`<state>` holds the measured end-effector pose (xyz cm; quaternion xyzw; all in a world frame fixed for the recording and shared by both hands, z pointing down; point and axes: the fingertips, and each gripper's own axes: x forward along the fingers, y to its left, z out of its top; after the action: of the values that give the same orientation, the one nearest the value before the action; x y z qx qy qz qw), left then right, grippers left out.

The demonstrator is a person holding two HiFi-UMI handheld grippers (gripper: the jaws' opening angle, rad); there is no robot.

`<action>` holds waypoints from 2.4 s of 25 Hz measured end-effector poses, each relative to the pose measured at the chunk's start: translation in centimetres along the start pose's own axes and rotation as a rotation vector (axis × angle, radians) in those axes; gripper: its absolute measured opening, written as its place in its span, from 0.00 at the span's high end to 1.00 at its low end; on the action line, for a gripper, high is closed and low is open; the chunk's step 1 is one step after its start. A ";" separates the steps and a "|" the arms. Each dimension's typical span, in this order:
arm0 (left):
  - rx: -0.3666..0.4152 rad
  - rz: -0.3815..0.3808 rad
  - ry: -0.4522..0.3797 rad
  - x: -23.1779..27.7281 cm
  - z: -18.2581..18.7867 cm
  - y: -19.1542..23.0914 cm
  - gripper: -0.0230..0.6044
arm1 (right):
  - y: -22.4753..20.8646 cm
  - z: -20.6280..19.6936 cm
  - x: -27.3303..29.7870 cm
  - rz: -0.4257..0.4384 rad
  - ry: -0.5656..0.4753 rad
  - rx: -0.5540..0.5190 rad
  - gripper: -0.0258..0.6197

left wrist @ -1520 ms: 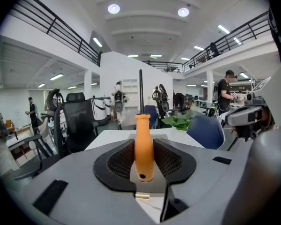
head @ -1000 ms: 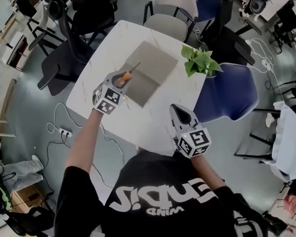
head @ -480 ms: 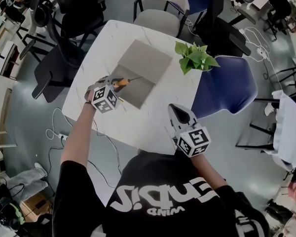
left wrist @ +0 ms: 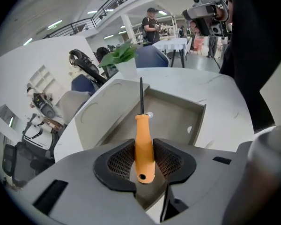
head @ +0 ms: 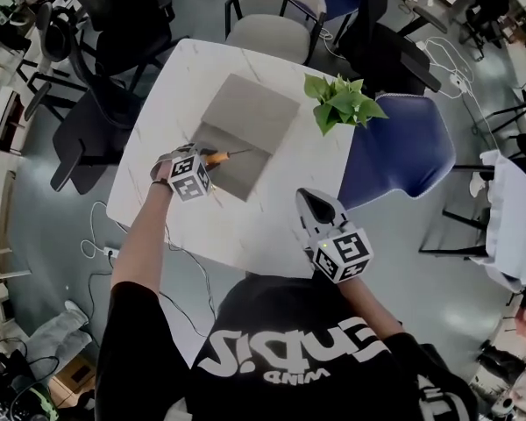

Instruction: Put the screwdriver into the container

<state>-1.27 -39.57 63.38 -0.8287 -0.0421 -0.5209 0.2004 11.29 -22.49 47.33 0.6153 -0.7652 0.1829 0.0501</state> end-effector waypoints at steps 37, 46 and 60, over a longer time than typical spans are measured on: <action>-0.112 -0.172 0.070 3.1 -0.6 -0.1 0.71 | -0.3 -0.8 1.0 -0.031 0.031 0.012 0.94; -0.167 -0.008 -0.088 -3.8 3.2 1.7 0.94 | 0.3 -0.6 0.8 0.019 0.016 -0.011 0.94; -0.582 0.336 -0.463 -19.6 8.6 -2.1 0.94 | 1.2 1.0 -1.2 0.105 -0.043 -0.067 0.94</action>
<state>-3.46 -31.66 43.48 -0.9415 0.1989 -0.2708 0.0250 10.61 -21.56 45.78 0.5762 -0.8029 0.1461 0.0448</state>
